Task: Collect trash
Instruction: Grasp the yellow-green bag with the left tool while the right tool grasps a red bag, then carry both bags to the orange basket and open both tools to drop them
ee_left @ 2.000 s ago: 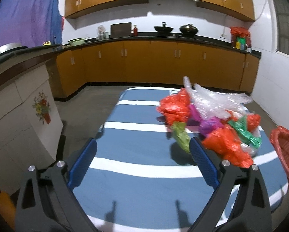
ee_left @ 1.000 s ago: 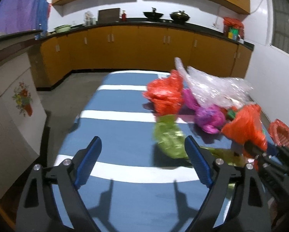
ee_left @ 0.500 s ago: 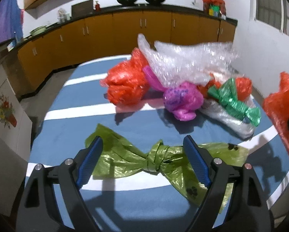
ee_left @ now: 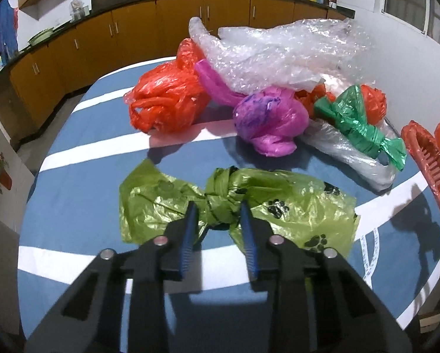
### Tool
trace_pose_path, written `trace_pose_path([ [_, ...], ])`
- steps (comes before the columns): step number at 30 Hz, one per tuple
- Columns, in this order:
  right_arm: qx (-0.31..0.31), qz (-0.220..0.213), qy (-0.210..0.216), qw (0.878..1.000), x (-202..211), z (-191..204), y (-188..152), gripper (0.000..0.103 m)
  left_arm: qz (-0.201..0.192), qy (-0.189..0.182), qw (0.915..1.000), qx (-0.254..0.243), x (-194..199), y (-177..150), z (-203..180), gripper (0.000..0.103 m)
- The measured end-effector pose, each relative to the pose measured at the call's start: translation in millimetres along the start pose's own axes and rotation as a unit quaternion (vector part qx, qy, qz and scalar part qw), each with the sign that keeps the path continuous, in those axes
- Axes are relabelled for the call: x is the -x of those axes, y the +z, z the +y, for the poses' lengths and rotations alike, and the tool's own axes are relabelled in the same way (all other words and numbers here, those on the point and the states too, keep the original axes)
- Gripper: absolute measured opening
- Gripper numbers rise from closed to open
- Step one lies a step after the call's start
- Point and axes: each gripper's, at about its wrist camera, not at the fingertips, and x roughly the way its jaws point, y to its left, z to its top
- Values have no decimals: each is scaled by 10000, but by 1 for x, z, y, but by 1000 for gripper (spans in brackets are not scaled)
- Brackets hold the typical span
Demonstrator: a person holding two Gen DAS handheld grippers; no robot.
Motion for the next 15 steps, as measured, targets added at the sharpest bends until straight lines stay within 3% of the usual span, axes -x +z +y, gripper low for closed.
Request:
trace_pose_path([
  [4, -4, -8, -30, 10000, 3, -1, -1, 35, -77, -69, 9999, 52, 2, 1, 2, 21],
  [15, -193, -208, -169, 9995, 22, -22, 3, 35, -673, -445, 9967, -38, 52, 21, -14, 20],
])
